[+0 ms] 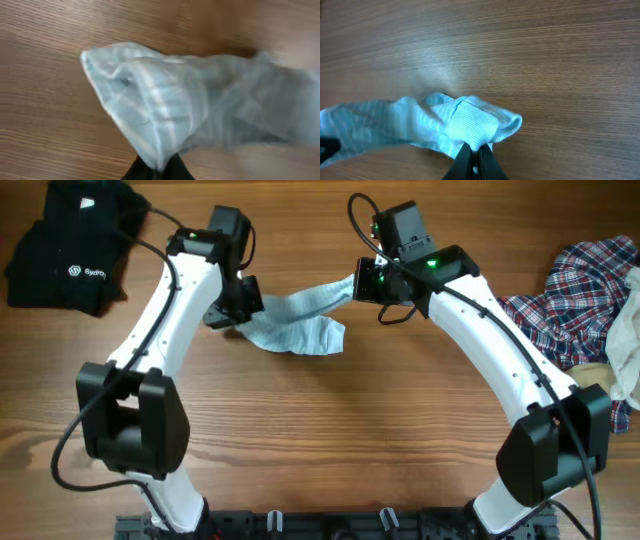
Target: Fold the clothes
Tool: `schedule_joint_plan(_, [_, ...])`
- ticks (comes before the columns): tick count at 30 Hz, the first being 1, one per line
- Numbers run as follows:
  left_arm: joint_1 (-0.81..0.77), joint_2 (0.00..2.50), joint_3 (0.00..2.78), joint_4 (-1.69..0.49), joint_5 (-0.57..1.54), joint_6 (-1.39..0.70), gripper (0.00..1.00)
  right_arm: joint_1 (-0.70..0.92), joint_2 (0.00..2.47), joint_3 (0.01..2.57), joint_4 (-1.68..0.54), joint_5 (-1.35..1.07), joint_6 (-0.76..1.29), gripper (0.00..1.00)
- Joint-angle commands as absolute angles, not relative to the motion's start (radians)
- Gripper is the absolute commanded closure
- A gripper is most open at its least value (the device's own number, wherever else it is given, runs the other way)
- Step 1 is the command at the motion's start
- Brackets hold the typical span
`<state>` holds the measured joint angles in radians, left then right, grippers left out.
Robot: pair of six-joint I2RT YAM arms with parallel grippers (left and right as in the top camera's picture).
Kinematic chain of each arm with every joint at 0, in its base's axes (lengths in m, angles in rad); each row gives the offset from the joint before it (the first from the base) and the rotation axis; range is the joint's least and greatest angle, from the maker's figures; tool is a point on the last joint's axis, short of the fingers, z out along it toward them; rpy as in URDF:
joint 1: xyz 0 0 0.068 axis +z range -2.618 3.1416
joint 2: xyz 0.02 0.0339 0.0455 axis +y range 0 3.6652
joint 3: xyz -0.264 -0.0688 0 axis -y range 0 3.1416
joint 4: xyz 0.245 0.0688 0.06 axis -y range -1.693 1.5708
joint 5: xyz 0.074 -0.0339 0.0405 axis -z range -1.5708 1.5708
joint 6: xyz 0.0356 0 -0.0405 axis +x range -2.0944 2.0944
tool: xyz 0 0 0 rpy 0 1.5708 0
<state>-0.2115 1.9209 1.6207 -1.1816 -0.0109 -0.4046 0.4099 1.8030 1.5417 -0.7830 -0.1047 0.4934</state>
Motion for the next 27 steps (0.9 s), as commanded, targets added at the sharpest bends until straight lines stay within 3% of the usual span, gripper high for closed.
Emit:
schedule_joint_plan(1, [-0.159,1.919,1.636,-1.151,-0.069,-0.373,0.92,0.413,1.849,1.517,-0.765,-0.107,0.495,0.96])
schedule_joint_plan(13, [-0.098,1.951,1.636,-1.023,-0.068,-0.295,0.88,0.418,1.86,1.39,-0.691,-0.144,0.444,0.96])
schedule_joint_plan(23, [-0.097,2.033,1.636,-0.998,-0.068,-0.295,0.89,0.489,1.862,1.346,-0.629,-0.162,0.447,0.96])
schedule_joint_plan(27, [-0.097,2.033,1.636,-1.003,0.028,-0.29,0.89,0.495,1.862,1.346,-0.638,-0.149,0.464,0.96])
